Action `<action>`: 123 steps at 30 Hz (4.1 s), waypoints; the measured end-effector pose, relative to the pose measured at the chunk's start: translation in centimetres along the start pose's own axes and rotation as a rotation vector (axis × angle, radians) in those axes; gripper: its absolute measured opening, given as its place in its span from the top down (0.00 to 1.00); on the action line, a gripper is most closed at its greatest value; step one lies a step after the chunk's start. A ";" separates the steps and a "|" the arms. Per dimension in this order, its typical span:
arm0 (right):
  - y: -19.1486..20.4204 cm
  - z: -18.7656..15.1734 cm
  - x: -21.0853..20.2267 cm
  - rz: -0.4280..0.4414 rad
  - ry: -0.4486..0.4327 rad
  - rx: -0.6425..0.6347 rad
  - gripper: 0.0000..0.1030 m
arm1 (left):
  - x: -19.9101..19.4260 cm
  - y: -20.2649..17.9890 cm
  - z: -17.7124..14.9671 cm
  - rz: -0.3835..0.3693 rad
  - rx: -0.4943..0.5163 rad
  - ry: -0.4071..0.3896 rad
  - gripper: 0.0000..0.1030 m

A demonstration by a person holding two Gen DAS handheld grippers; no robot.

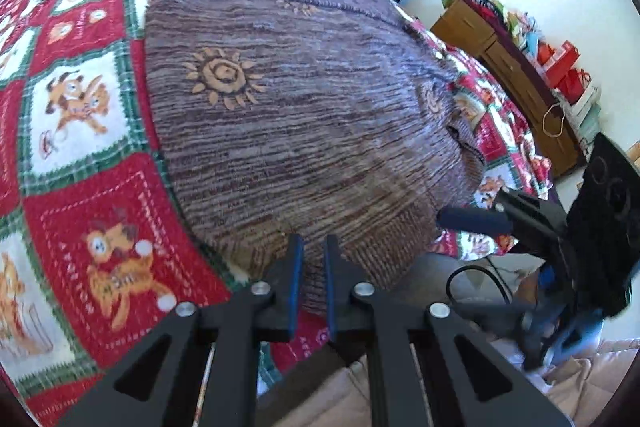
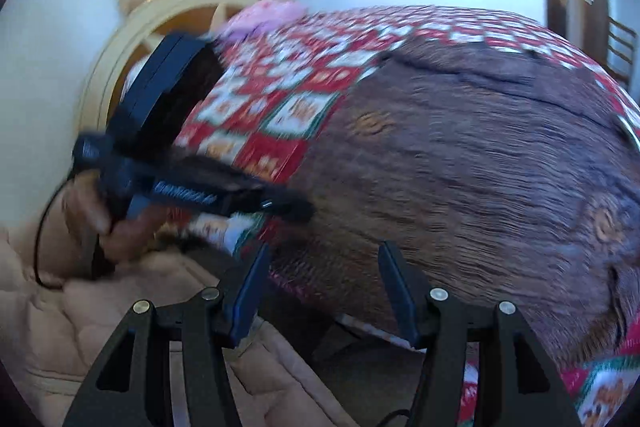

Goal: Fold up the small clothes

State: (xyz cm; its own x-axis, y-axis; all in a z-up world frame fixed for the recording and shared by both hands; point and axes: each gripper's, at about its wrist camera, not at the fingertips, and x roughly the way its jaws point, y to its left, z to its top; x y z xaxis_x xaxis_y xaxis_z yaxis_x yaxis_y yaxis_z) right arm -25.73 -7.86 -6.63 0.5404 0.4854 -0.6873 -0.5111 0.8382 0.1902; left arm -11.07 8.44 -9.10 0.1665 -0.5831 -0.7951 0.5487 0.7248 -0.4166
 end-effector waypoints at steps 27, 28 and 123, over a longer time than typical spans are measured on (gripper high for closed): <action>-0.8 5.4 1.3 0.178 0.021 -0.072 0.97 | -4.7 -5.0 -1.7 0.225 1.110 -0.151 0.10; -0.5 6.0 0.9 0.204 0.024 -0.096 0.97 | -4.2 -5.5 -1.9 0.224 1.172 -0.131 0.10; -39.0 20.2 3.0 -0.257 -0.240 0.680 0.95 | 3.4 16.3 27.2 0.185 -0.124 -0.371 0.92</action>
State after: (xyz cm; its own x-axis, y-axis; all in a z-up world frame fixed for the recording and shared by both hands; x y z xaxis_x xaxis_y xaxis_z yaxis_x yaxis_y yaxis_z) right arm 9.29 -34.07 -1.95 0.7565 0.2302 -0.6122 0.1321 0.8629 0.4877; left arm 20.74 8.30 -6.63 0.5482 -0.5152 -0.6588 0.3829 0.8549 -0.3499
